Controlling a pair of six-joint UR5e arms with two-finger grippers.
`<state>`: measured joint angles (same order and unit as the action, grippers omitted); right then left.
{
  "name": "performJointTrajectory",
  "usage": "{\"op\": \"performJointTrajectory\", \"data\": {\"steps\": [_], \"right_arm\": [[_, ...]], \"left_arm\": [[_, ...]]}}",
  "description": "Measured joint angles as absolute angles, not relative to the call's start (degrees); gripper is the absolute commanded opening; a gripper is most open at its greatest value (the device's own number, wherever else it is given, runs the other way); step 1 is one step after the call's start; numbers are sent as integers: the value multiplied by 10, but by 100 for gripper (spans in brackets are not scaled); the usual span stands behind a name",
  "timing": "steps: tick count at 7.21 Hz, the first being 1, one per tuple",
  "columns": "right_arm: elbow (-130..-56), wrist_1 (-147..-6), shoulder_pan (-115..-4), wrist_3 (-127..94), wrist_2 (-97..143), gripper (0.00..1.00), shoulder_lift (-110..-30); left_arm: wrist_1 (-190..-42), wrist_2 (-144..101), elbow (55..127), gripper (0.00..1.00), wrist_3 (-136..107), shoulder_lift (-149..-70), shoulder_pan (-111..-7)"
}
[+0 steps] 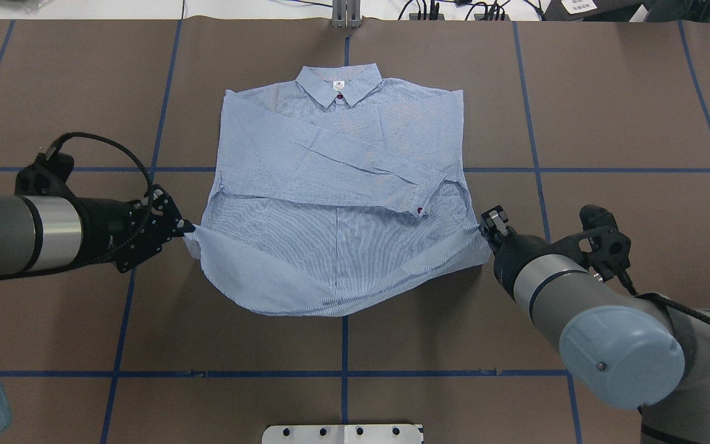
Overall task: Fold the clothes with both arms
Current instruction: 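Lift the hem with both grippers and fold it toward the collar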
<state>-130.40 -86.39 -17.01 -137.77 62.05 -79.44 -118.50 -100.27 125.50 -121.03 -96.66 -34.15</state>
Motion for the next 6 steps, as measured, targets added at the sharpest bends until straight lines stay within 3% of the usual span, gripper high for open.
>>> {"op": "performJointTrajectory", "data": {"steps": [2, 6], "right_arm": [[-1265, -863, -222, -1373, 617, 0, -754], [-1156, -849, -294, -1371, 606, 0, -676]], "left_arm": [[-1185, -1018, 1215, 0, -1226, -1008, -392], [-1196, -1033, 1035, 0, -1240, -1138, -457]]}}
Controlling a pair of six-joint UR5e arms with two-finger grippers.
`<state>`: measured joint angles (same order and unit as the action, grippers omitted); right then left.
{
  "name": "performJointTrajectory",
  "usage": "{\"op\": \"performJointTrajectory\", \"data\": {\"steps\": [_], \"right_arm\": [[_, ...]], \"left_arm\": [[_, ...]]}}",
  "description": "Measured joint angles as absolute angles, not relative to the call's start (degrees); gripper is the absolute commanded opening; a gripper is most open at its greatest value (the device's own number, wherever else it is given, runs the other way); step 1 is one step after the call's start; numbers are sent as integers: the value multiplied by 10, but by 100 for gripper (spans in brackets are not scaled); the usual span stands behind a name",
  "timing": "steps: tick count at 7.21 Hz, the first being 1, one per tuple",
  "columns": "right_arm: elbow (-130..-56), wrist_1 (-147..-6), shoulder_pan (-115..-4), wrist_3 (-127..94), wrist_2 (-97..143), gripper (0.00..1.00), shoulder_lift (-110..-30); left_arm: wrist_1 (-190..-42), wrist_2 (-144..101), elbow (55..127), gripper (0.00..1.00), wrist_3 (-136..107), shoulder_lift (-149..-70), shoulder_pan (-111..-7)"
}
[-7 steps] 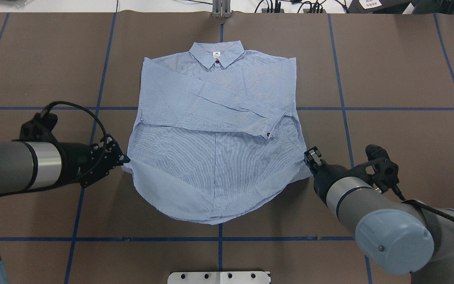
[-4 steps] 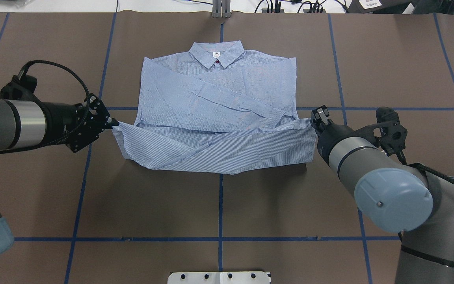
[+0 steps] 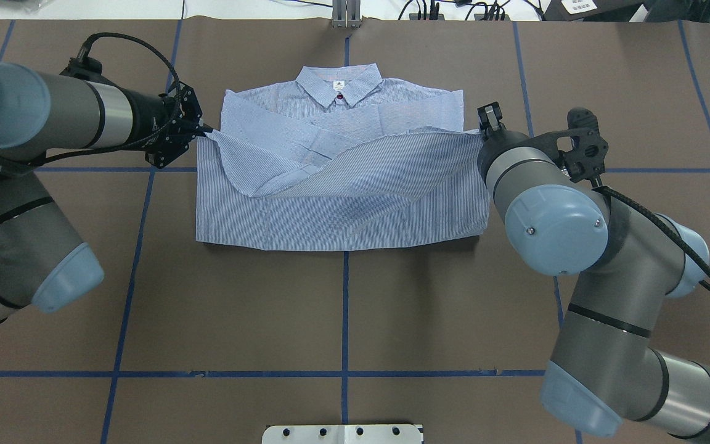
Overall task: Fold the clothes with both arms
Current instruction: 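Lift the hem with both grippers and fold it toward the collar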
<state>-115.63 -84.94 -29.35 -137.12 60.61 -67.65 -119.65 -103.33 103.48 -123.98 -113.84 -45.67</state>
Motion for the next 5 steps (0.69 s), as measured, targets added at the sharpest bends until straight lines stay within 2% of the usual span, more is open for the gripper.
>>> {"op": "performJointTrajectory", "data": {"steps": [5], "right_arm": [[-1005, -705, -331, -1366, 592, 0, -652]], "left_arm": [[-1369, -1031, 765, 0, -1187, -1227, -504]]}}
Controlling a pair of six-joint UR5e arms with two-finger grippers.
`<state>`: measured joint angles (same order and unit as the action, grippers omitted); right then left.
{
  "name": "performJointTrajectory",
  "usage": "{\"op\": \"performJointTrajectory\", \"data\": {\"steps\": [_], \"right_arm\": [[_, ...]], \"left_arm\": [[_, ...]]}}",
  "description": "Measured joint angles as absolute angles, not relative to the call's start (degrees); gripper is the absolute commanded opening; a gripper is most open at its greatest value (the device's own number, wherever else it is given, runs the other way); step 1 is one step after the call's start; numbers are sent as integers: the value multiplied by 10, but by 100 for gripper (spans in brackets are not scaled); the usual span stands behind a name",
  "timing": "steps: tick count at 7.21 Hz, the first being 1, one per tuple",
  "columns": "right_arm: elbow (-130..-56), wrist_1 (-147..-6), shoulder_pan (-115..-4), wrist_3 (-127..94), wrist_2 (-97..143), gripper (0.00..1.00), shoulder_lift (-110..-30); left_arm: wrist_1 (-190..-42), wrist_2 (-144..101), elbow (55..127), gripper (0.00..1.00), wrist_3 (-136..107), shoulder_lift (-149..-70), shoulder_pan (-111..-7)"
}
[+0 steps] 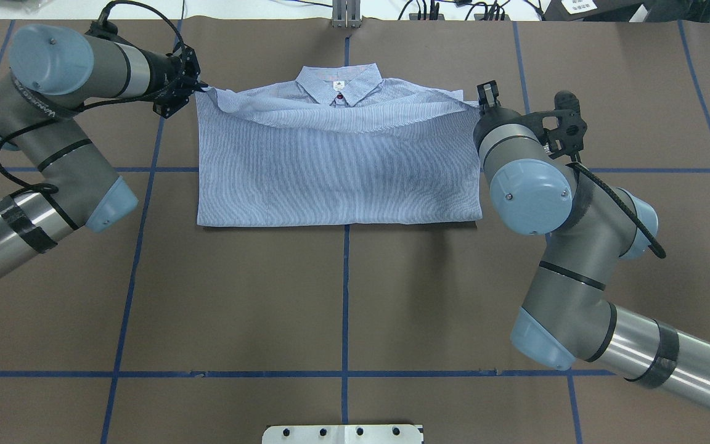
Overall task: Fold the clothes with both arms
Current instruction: 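Lift the hem with both grippers and fold it toward the collar, then open both grippers and release the hem near the collar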
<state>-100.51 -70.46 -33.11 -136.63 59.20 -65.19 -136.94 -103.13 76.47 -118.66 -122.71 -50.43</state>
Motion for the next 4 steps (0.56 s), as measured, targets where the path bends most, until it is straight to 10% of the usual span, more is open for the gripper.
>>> {"op": "performJointTrajectory", "data": {"steps": [4], "right_arm": [[-846, -608, -353, -1353, 616, 0, -596]], "left_arm": [[-1438, -1028, 619, 40, -1135, -1294, -505]]}}
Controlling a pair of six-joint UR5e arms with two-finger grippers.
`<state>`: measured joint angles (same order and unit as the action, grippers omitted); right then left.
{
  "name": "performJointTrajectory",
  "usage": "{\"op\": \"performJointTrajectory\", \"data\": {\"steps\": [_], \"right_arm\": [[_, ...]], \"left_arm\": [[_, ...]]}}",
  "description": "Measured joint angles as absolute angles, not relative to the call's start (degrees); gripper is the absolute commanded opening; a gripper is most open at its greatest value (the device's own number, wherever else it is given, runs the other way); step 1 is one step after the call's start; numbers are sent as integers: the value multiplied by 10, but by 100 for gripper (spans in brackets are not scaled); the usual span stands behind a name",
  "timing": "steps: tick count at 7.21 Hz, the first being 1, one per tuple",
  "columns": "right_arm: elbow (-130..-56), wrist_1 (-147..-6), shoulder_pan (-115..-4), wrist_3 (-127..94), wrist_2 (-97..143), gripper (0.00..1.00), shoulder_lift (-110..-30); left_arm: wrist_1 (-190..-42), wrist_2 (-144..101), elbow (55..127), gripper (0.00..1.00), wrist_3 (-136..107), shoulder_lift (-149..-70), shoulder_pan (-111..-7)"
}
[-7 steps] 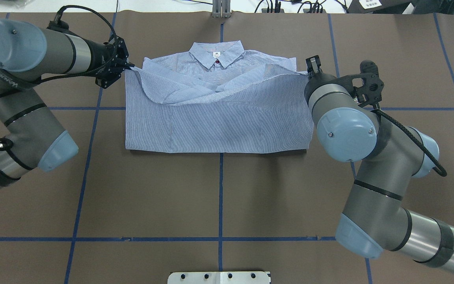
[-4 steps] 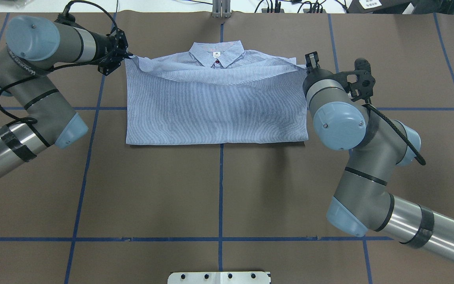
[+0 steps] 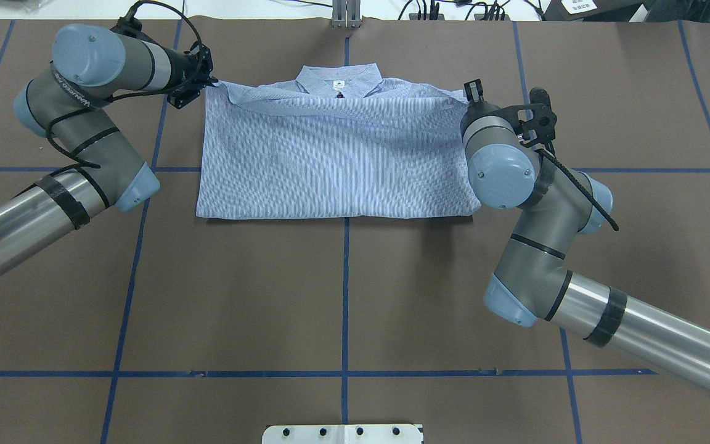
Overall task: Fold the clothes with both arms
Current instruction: 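Open both grippers and release the hem near the collar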
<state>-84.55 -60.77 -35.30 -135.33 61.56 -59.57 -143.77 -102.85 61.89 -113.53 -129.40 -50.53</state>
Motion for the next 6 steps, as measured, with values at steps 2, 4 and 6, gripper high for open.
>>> {"op": "performJointTrajectory", "data": {"steps": [2, 4, 6], "right_arm": [[-783, -576, -381, -1351, 662, 58, -563], [-744, -558, -421, -1351, 726, 99, -532], [-732, -555, -442, -1355, 765, 100, -514]], "left_arm": [[-1451, -1020, 572, 52, -1125, -1320, -504], [-1457, -1002, 556, 52, -1093, -1327, -505], [-1458, -999, 559, 52, -1079, -1328, -512]]}}
